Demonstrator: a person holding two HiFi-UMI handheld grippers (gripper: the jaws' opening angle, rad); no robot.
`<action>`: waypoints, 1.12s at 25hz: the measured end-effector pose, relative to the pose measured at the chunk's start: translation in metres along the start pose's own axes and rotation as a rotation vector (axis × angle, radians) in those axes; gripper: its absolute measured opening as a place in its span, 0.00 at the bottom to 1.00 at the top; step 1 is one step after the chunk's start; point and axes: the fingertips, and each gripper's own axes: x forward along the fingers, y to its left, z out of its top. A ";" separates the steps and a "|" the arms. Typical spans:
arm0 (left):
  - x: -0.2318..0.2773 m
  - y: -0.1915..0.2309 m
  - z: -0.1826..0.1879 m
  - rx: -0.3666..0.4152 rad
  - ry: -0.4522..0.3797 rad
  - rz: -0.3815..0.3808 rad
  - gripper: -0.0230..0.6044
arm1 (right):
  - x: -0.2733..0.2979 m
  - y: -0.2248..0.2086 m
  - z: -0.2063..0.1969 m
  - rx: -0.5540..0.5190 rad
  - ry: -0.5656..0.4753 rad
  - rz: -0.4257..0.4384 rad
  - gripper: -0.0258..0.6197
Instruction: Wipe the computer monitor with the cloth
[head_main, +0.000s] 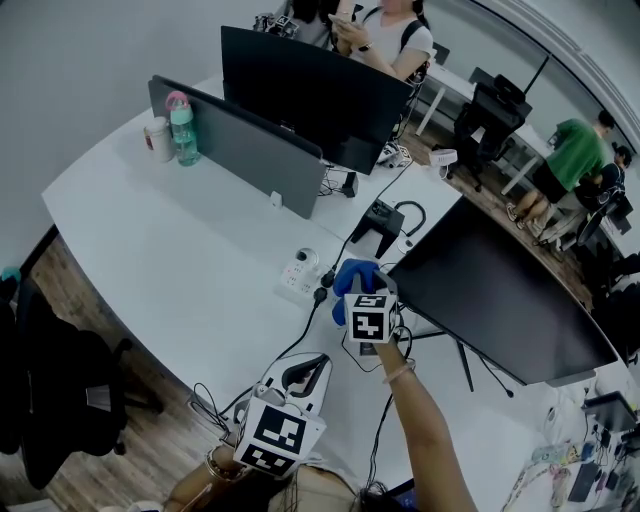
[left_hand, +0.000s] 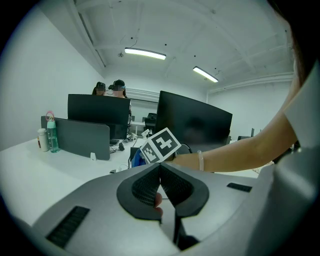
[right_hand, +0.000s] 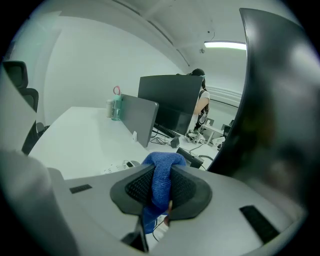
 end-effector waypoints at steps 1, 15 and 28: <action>0.000 0.000 0.000 0.000 -0.001 -0.001 0.05 | -0.001 -0.003 0.000 0.005 0.003 -0.006 0.15; 0.001 -0.005 0.004 -0.019 -0.018 -0.020 0.05 | -0.022 -0.031 0.018 0.044 -0.035 -0.100 0.15; 0.002 -0.008 0.000 -0.011 -0.015 -0.039 0.05 | -0.043 -0.046 0.046 0.034 -0.094 -0.137 0.15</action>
